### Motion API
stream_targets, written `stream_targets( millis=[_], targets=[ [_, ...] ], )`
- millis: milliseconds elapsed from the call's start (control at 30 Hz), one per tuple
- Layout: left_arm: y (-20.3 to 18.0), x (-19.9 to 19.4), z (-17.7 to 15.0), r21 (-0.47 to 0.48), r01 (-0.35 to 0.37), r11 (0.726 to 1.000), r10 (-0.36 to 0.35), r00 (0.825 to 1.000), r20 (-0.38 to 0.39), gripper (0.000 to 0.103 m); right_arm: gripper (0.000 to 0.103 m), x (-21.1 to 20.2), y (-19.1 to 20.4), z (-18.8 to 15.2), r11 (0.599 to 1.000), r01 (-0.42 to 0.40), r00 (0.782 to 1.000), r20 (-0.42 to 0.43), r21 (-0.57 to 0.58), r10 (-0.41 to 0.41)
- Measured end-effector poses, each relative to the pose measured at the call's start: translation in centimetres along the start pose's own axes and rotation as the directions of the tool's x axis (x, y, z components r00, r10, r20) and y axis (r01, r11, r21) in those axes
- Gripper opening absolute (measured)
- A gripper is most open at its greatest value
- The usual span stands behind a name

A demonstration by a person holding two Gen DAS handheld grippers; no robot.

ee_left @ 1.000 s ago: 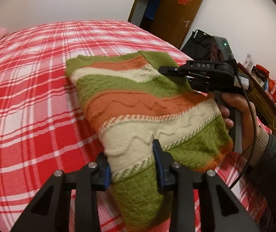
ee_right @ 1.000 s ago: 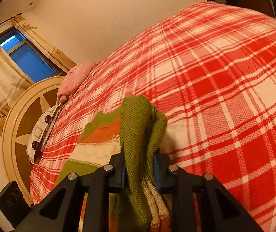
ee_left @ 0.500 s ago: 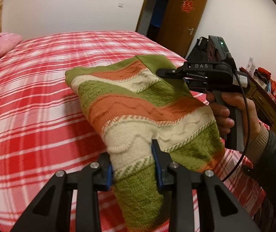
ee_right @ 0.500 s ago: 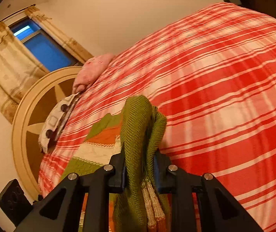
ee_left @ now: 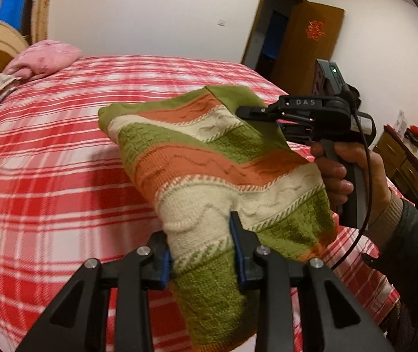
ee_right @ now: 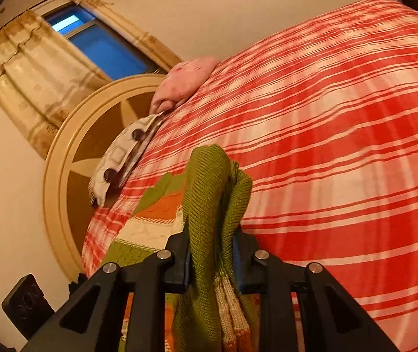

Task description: Fold small clothes

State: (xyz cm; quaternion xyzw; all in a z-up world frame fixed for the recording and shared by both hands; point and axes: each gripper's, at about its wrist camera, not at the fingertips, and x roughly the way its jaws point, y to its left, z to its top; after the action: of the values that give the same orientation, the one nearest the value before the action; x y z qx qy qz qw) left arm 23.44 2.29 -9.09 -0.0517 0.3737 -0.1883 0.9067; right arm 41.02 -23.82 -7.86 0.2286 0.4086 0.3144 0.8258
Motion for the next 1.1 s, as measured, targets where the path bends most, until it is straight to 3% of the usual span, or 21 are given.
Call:
stream_targets(
  millis=[600, 1100],
  targets=[
    [7.8, -6.4, -4.1, -0.125, -0.137, 0.983, 0.142, 0.989, 0.036, 0.033, 0.022, 10.0, 11.4, -3.0, 0.987, -0.084, 0.986, -0.156, -0.135, 0.062],
    [11.0, -8.0, -6.6, -0.208, -0.167, 0.964, 0.178, 0.983, 0.037, 0.033, 0.022, 16.0, 14.5, -4.7, 0.983, -0.115, 0.966, -0.248, -0.145, 0.076]
  ],
)
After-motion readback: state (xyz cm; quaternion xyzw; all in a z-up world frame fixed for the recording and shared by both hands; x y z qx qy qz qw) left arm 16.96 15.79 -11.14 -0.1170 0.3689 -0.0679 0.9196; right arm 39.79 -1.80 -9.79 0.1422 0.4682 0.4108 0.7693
